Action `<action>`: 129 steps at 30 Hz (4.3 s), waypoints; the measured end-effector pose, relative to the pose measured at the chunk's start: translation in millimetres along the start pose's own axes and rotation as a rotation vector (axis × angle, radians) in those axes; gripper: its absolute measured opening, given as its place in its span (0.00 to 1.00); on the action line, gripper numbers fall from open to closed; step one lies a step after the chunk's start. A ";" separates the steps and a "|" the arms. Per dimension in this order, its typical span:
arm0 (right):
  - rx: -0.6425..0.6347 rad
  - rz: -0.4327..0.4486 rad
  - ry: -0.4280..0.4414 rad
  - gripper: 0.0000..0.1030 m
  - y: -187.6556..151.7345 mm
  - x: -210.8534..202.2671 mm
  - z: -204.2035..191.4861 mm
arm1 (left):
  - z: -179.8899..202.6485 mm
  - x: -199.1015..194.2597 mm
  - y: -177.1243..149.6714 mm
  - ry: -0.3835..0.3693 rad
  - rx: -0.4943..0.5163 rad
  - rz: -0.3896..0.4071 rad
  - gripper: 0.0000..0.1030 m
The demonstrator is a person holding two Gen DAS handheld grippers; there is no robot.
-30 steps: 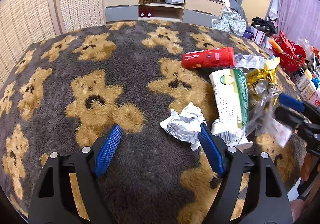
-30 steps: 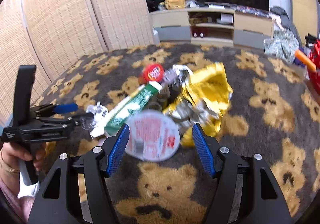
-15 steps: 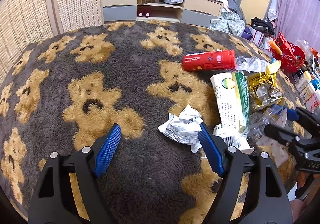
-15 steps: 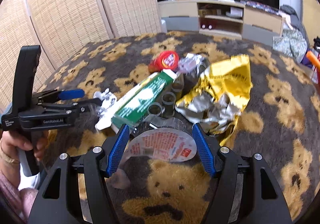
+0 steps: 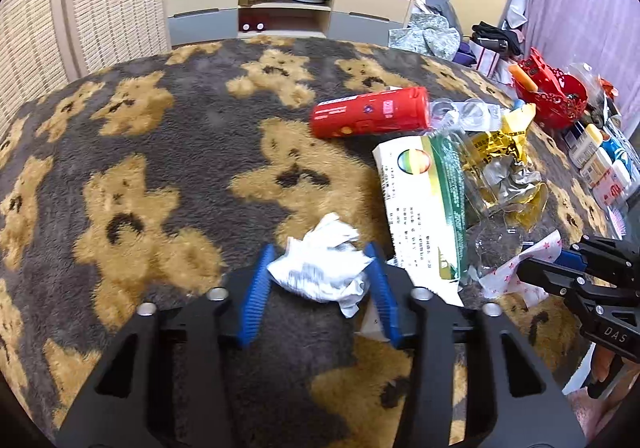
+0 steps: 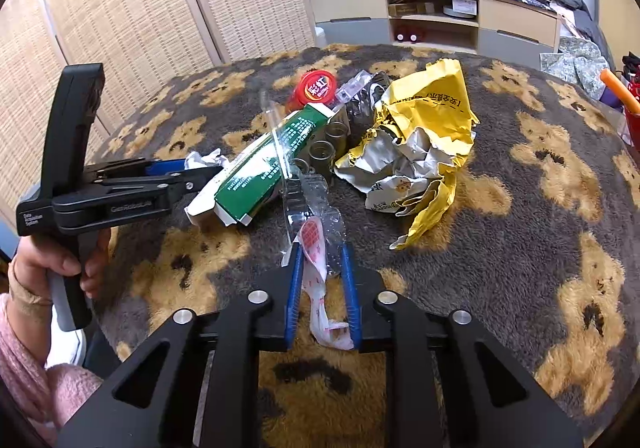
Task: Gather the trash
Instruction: 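Grasp the crumpled foil with the left tool while the right tool grasps the clear plastic spoon, then lower the foil and spoon into the black bin and open both tools, then raise both tools back over the table, then grasp the green-white box with the left tool while the right tool grasps the yellow wrapper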
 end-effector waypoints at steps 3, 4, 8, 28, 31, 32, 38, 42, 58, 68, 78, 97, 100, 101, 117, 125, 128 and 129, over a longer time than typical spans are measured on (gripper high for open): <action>-0.005 0.015 -0.007 0.14 -1.2 -7.6 -2.9 | 4.1 -5.1 -0.6 0.016 0.025 0.023 0.21; -0.010 0.019 -0.012 0.14 -2.1 -11.6 -5.1 | 5.9 -8.1 -1.5 0.021 0.036 0.028 0.17; -0.008 0.034 -0.033 0.14 -6.6 -24.5 -8.7 | 8.7 -21.7 -6.7 0.039 0.054 0.041 0.12; 0.032 0.098 -0.055 0.14 -76.0 -114.8 -65.6 | 43.7 -133.7 -116.8 -0.030 0.052 0.090 0.08; 0.071 0.065 -0.044 0.15 -99.1 -114.9 -70.9 | 53.3 -142.2 -143.5 -0.038 0.058 0.090 0.08; 0.084 0.056 -0.042 0.14 -105.6 -114.9 -71.6 | 55.0 -142.8 -149.8 -0.038 0.060 0.087 0.08; 0.131 -0.008 -0.031 0.15 -148.0 -108.2 -84.5 | 59.8 -132.0 -202.2 -0.032 0.044 0.021 0.08; 0.138 -0.083 -0.037 0.15 -175.2 -94.4 -96.1 | 56.3 -112.7 -235.0 -0.037 0.017 -0.062 0.08; 0.255 -0.265 -0.018 0.17 -234.8 -21.0 -90.6 | 35.9 -43.2 -305.9 -0.001 -0.025 -0.297 0.08; 0.283 -0.254 0.004 0.42 -234.6 -16.3 -92.8 | 29.5 -37.5 -307.5 0.011 -0.047 -0.326 0.21; 0.302 -0.241 0.011 0.42 -231.2 -19.9 -87.9 | 25.8 -42.6 -301.8 0.028 -0.056 -0.311 0.36; 0.200 0.042 -0.104 0.91 -105.5 -106.4 -30.4 | 27.3 -102.4 -191.9 0.036 -0.014 -0.073 0.92; 0.193 0.059 -0.137 0.95 -80.5 -99.2 -11.8 | 31.0 -99.9 -173.7 0.026 -0.007 -0.071 0.92; 0.192 0.058 -0.137 0.95 -74.7 -97.6 -6.2 | 33.4 -97.0 -164.7 0.021 0.004 -0.063 0.92; 0.200 0.093 -0.169 0.86 4.5 -32.3 49.4 | 43.7 -35.4 -38.0 0.010 -0.007 0.065 0.91; 0.169 0.133 -0.217 0.84 35.5 -6.9 63.6 | 46.4 4.3 -15.0 0.034 0.007 0.046 0.88; 0.184 0.126 -0.208 0.84 41.6 5.3 68.6 | 47.1 14.4 -13.5 0.030 0.012 0.034 0.86; 0.186 0.122 -0.208 0.84 43.0 8.7 69.5 | 46.9 17.1 -12.8 0.028 0.011 0.031 0.85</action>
Point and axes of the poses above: each gripper's, at about its wrist camera, not at the fingertips, and x roughly the way its jaws point, z to its right, y to its top, the point moved 8 cm from there along x, roughly the way its jaws point, and after that the axes turned 11 degrees about -x, right-handed, at the moved point
